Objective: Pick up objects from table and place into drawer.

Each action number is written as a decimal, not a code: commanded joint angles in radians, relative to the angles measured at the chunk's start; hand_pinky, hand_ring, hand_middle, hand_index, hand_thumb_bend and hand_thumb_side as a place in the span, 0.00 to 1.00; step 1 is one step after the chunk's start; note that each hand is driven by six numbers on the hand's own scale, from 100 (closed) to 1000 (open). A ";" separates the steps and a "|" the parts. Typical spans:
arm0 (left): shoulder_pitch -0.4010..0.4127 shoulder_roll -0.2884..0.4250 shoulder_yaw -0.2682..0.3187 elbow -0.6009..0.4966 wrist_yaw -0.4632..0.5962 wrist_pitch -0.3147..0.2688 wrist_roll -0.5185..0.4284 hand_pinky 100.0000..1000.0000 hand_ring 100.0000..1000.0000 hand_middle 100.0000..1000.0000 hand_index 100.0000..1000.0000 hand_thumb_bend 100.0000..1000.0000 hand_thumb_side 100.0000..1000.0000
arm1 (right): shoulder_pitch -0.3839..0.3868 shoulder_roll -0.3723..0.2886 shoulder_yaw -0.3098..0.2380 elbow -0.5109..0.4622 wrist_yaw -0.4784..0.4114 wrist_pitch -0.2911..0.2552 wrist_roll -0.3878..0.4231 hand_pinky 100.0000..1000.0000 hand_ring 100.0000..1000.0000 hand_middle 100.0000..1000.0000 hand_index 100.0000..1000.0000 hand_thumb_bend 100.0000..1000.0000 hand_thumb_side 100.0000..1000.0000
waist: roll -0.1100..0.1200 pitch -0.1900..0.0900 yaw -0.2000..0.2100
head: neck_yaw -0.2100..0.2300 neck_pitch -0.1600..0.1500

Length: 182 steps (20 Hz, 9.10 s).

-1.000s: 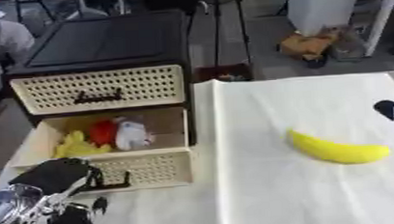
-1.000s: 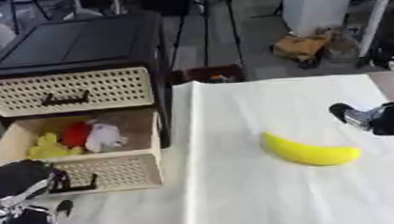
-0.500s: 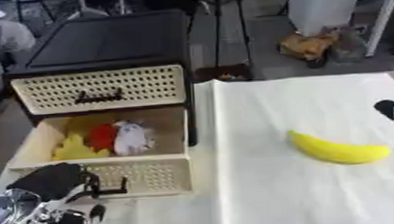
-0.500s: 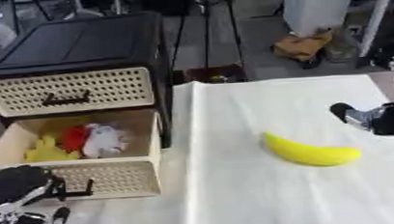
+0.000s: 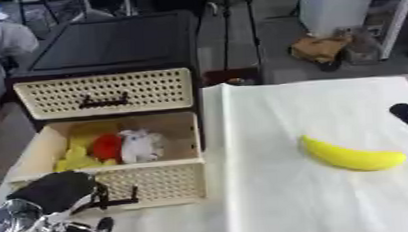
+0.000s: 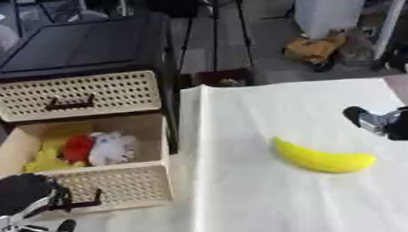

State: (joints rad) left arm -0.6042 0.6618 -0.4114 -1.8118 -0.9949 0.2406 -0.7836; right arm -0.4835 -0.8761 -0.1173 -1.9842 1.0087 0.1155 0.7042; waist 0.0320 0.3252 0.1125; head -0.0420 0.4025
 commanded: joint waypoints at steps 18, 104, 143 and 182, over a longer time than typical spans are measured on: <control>0.033 0.044 -0.011 -0.028 0.041 0.000 -0.042 0.00 0.00 0.00 0.97 0.03 0.41 | -0.006 -0.017 -0.016 -0.016 0.003 0.004 -0.009 0.86 0.94 0.85 0.88 0.36 0.88 | -0.005 -0.024 -0.003 | 0.007 -0.010; -0.026 -0.050 0.320 -0.188 0.423 0.011 0.461 0.00 0.00 0.00 0.87 0.00 0.45 | -0.173 0.141 0.239 0.563 -0.147 0.091 -0.020 0.60 0.69 0.59 0.73 0.33 0.34 | -0.016 -0.012 0.051 | -0.185 -0.006; -0.021 -0.066 0.318 -0.188 0.414 -0.012 0.446 0.00 0.00 0.00 0.83 0.00 0.46 | -0.201 0.147 0.244 0.641 -0.169 0.126 -0.099 0.40 0.59 0.51 0.63 0.00 0.21 | -0.015 -0.012 0.053 | -0.188 -0.011; -0.019 -0.074 0.320 -0.188 0.413 -0.016 0.441 0.00 0.00 0.00 0.82 0.00 0.47 | -0.287 0.086 0.309 0.500 -0.026 0.079 -0.125 0.31 0.56 0.48 0.55 0.00 0.34 | -0.031 -0.023 0.063 | -0.178 -0.001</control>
State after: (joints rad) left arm -0.6151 0.5716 -0.1066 -1.9848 -0.5813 0.2262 -0.3435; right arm -0.7493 -0.7484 0.1962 -1.4516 0.9679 0.1981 0.5741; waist -0.0005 0.3280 0.1743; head -0.2242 0.4024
